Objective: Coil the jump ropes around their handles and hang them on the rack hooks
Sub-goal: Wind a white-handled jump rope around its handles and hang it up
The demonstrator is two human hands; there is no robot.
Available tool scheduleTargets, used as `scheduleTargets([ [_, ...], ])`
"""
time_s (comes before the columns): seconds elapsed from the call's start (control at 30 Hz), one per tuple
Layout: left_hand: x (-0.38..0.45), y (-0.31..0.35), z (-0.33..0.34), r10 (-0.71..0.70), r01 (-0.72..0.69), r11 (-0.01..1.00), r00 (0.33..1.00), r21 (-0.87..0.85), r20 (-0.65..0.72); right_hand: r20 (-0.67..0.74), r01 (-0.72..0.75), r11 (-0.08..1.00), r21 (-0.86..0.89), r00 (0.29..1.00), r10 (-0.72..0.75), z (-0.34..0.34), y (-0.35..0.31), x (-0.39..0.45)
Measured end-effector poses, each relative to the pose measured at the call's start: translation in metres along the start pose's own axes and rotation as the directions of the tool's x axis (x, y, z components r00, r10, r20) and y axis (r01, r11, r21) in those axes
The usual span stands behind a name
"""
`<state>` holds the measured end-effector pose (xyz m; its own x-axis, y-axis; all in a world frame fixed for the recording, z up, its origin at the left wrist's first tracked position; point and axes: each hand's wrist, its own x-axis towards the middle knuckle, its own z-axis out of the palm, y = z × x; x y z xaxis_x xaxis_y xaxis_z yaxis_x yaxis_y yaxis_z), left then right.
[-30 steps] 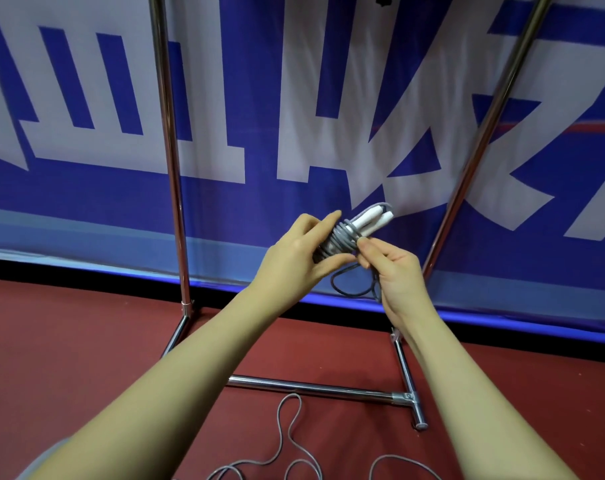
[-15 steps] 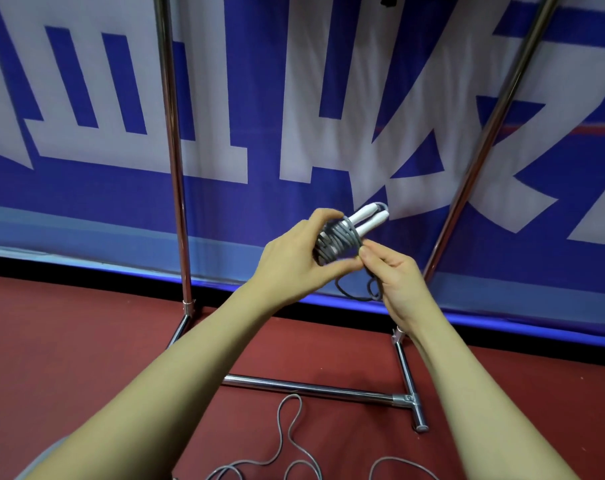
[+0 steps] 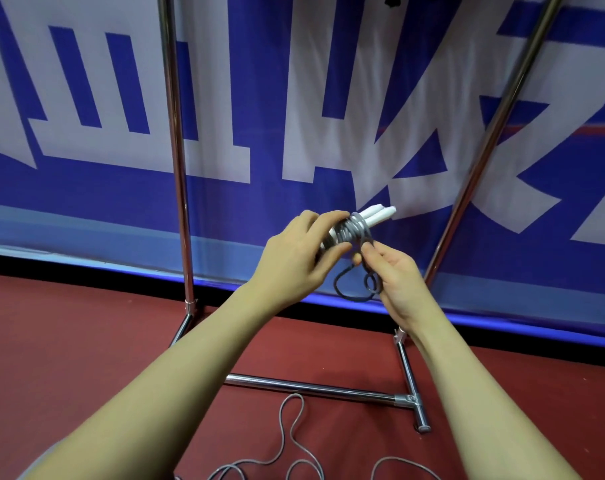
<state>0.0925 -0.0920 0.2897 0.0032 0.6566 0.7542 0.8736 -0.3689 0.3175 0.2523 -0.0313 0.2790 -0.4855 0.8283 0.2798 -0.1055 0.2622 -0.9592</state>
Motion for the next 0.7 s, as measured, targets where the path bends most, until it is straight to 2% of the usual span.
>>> scheduleTargets([
  [0.1,0.001,-0.001,0.0,-0.057,0.064,0.989,0.997,-0.136,0.059,0.004,0.022,0.999,-0.038,1.0,-0.022,0.0,-0.003,-0.003],
  [0.2,0.001,-0.008,0.002,-0.034,0.05,0.984,0.995,-0.168,0.098,-0.012,0.046,0.993,-0.106,0.999,-0.047,-0.001,-0.005,-0.004],
  [0.3,0.004,-0.006,0.004,-0.048,0.048,0.998,0.999,-0.035,0.0,-0.043,0.027,0.995,-0.099,0.999,-0.031,0.002,-0.009,-0.005],
  [0.37,0.005,-0.003,0.005,-0.024,0.03,0.997,0.996,0.071,-0.084,-0.074,0.003,1.0,-0.008,0.997,-0.004,0.006,-0.012,-0.003],
  [0.4,0.005,0.0,0.004,-0.035,0.042,0.997,0.995,0.068,-0.094,-0.082,-0.011,0.999,0.039,0.997,0.014,0.008,-0.013,-0.001],
  [0.47,0.004,0.007,0.001,-0.114,0.11,0.991,0.992,-0.076,-0.055,-0.09,-0.007,0.997,0.079,0.996,0.014,0.008,-0.012,0.001],
  [0.53,0.004,0.011,0.0,-0.182,0.179,0.936,0.983,-0.302,0.018,-0.085,0.028,0.998,0.064,0.996,-0.023,0.007,-0.011,0.0],
  [0.6,0.004,0.01,0.002,-0.211,0.206,0.898,0.977,-0.388,0.03,-0.1,0.055,0.998,0.012,0.993,-0.054,0.004,-0.008,0.0],
  [0.63,0.004,0.008,0.003,-0.201,0.191,0.915,0.979,-0.357,0.008,-0.117,0.058,0.998,-0.011,0.991,-0.059,0.003,-0.007,0.0],
  [0.7,0.004,0.003,0.008,-0.106,0.098,0.987,0.993,-0.123,-0.06,-0.148,0.051,0.998,-0.039,0.987,-0.056,0.001,-0.005,0.0],
])
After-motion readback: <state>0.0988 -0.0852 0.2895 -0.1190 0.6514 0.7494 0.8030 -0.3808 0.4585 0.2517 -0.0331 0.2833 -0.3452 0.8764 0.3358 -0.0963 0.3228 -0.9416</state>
